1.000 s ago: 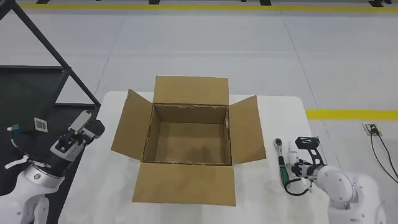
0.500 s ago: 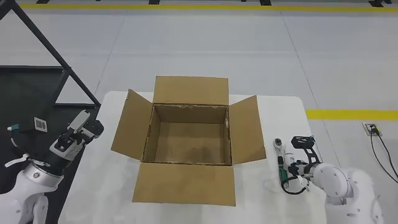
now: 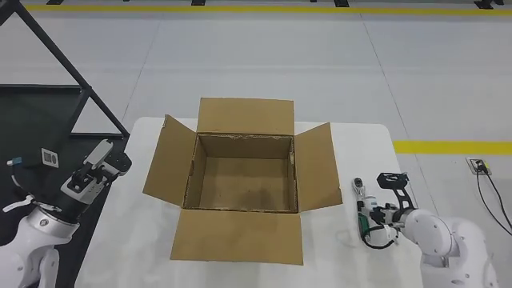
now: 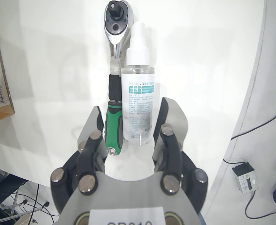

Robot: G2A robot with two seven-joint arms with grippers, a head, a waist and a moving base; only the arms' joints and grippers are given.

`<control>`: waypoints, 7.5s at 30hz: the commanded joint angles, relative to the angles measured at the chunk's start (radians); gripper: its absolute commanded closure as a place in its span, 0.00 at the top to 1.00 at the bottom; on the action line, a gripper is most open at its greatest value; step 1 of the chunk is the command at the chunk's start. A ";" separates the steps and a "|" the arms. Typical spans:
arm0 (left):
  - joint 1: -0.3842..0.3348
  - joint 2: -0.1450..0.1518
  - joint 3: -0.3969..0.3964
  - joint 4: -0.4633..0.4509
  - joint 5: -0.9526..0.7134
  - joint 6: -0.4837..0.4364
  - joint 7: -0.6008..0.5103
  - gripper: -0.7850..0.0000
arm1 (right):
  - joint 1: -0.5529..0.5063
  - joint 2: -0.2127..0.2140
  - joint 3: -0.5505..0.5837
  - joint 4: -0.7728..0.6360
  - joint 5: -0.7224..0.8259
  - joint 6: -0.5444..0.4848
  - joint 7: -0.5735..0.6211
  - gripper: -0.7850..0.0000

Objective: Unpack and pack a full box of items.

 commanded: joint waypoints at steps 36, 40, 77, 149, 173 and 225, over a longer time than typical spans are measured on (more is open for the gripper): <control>0.034 -0.006 -0.087 0.016 -0.109 -0.005 0.147 1.00 | -0.059 0.013 -0.017 -0.085 0.264 -0.043 -0.310 0.54; 0.043 -0.007 -0.098 0.016 -0.122 -0.009 0.147 1.00 | -0.033 0.017 -0.039 -0.013 0.335 -0.110 -0.330 0.13; 0.100 -0.012 -0.138 -0.017 -0.133 -0.030 0.149 1.00 | 0.100 0.011 -0.326 0.236 0.546 -0.115 -0.546 0.00; 0.104 -0.024 -0.125 -0.036 -0.113 -0.013 0.130 1.00 | -0.241 0.124 -0.065 -0.349 0.056 0.000 -0.402 0.41; 0.085 -0.025 -0.123 0.003 -0.127 -0.012 0.146 1.00 | -0.073 0.131 -0.167 -0.149 -0.130 0.101 -0.163 0.98; 0.071 -0.023 -0.121 0.010 -0.117 -0.006 0.143 1.00 | 0.049 0.139 -0.230 -0.006 -0.144 0.116 -0.116 0.00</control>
